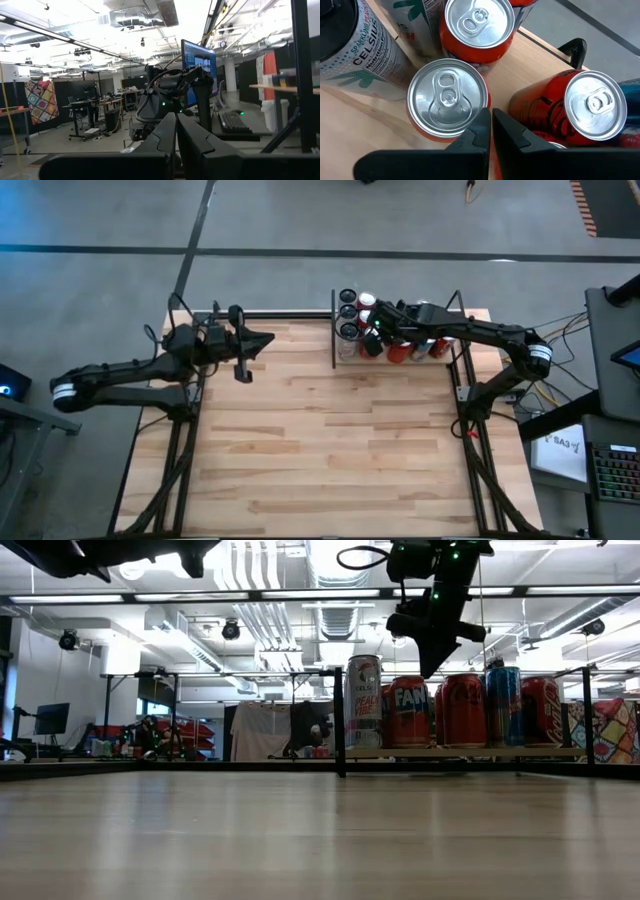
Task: Place canned beverage on shelf
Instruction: Adjust the soda cans on the shelf
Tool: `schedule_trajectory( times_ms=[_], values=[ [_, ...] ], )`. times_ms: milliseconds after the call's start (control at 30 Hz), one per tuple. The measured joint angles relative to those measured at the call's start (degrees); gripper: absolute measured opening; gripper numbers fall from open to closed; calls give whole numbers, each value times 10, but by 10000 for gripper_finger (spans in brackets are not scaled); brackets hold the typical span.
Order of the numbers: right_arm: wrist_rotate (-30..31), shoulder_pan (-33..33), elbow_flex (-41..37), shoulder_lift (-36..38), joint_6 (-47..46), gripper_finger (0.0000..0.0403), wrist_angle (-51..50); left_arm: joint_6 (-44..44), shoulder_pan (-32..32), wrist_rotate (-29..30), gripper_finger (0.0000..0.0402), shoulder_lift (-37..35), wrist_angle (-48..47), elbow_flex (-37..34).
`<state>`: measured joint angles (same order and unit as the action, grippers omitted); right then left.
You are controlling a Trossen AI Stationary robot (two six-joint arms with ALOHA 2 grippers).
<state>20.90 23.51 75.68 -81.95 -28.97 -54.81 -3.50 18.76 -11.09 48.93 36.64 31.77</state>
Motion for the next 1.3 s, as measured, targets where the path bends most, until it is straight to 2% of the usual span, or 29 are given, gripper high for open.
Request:
schedule_trajectory(
  times_ms=[333, 500, 1300],
  values=[
    [-3, 0, 0, 0, 0, 9, 2, 24, 0, -15, 0, 93, 101, -1],
    [-3, -3, 0, 0, -2, 9, 3, 26, 0, -16, 0, 121, 109, 11],
    [-19, -15, -6, 0, -4, 9, 31, 28, -1, -35, 0, 128, 109, 21]
  ],
)
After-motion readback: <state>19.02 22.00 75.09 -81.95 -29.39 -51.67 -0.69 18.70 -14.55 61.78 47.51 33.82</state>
